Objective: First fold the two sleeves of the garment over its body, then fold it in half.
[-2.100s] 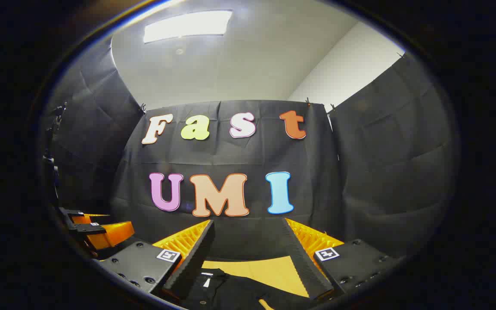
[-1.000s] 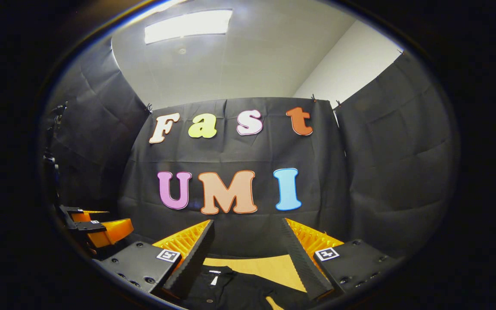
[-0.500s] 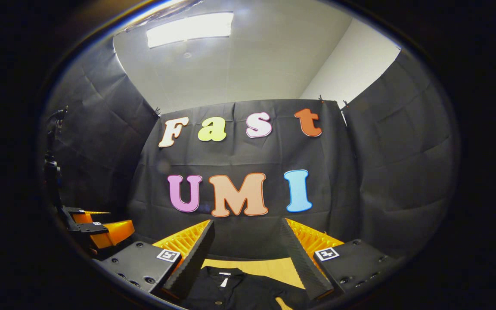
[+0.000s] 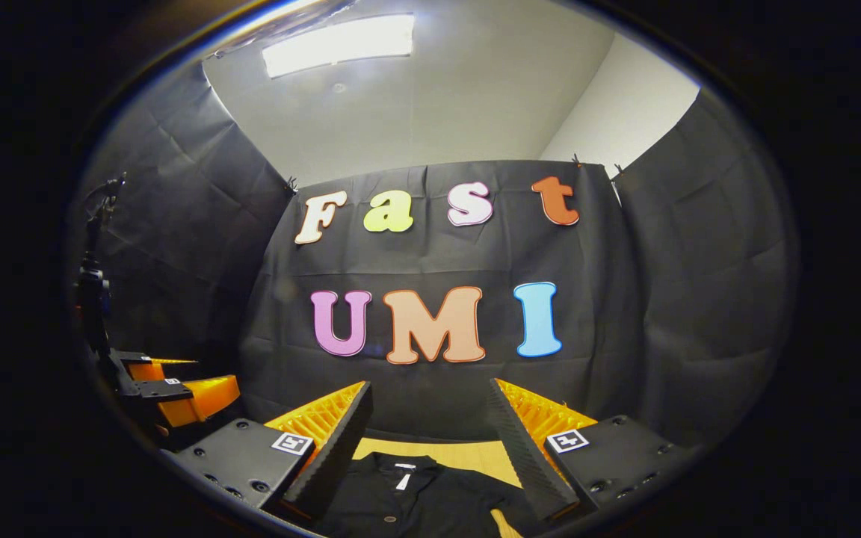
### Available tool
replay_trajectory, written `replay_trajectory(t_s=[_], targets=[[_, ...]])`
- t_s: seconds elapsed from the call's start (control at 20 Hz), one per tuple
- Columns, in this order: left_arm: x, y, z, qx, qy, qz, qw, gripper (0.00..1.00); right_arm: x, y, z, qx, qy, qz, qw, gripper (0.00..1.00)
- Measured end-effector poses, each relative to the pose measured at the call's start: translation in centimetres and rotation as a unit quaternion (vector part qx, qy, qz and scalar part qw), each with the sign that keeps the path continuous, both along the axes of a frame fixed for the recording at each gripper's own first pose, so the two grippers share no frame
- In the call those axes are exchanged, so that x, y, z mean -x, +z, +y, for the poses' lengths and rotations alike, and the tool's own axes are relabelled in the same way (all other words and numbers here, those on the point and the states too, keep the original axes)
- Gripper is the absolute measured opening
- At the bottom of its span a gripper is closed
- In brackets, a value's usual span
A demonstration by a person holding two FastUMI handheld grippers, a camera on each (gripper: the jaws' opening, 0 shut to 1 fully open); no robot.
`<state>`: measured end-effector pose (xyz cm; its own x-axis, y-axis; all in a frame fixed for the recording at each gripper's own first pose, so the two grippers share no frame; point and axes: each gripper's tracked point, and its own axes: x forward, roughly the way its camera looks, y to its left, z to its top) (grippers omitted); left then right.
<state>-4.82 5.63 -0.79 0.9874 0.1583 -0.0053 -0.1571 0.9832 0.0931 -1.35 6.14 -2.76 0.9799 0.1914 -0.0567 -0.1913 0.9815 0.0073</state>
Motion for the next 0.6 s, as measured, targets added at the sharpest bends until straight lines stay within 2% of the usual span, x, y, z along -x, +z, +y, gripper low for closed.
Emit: replay_trajectory(t_s=[0.35,0.6], targets=[[-0.2,-0.1,0.1,0.005,0.007,-0.001,1.0,0.92,-0.4,-0.6,0.6,0.011,0.016,0.01,1.0,0.97],[-0.9,-0.2,-0.4,0.008,0.007,-0.004,1.0,0.92,-1.3,-2.1,-0.9,0.024,0.009,0.026,0.999,0.99]])
